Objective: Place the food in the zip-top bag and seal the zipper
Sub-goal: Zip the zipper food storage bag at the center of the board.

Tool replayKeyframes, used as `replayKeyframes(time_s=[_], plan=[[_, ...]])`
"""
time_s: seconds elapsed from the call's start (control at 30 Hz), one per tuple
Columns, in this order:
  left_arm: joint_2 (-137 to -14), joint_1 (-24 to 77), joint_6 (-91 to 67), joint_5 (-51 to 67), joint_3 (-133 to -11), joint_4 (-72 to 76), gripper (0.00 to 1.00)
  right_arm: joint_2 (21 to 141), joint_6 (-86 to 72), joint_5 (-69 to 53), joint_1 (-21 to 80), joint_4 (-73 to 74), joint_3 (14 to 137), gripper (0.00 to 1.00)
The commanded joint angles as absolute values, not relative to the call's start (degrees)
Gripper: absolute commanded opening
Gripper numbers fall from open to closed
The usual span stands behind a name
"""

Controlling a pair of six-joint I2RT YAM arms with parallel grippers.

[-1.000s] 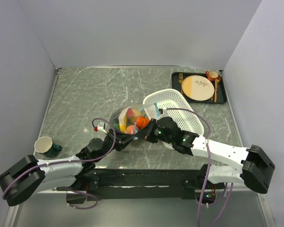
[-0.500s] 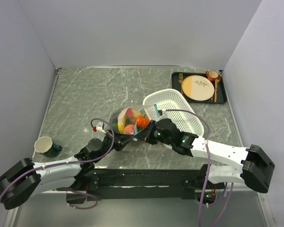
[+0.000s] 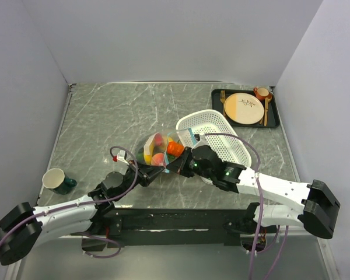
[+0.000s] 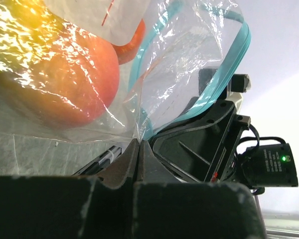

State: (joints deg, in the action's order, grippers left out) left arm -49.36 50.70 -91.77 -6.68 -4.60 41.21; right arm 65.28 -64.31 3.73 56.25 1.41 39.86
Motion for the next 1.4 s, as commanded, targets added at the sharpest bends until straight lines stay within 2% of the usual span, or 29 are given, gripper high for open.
replayKeyframes(time_s=[0.0, 0.3, 0.5, 0.73, 1.17, 1.37], plan=[[-47.46, 50.62, -88.16, -5.37, -2.81, 38.5, 0.01, 63.19, -61.35, 8.96, 52.48, 3.42, 42.27, 0.01], [-50.36, 50.62, -84.2, -0.97, -2.2, 40.07, 0.01, 63.72, -57.92, 5.27, 49.92, 4.3, 43.86, 0.02], [-52.56, 50.54, -82.62, -0.7, -4.04, 42.18, 0.01, 63.28, -62.22, 1.06, 51.06, 0.18, 38.59, 0.01], [-56.68, 50.54, -78.84, 3.95, -7.73, 41.83, 0.01, 63.11, -61.53, 3.16, 51.06, 1.66, 38.75, 0.12], [-58.97, 50.54, -75.68, 6.5, -11.95, 39.29, 0.01, 58.71, -66.88, -0.7, 54.92, 0.61, 32.7, 0.15], [-60.03, 50.1, -75.06, 9.05, -12.83, 39.12, 0.01, 57.92, -68.29, -0.62, 58.35, 1.41, 31.38, 0.2]])
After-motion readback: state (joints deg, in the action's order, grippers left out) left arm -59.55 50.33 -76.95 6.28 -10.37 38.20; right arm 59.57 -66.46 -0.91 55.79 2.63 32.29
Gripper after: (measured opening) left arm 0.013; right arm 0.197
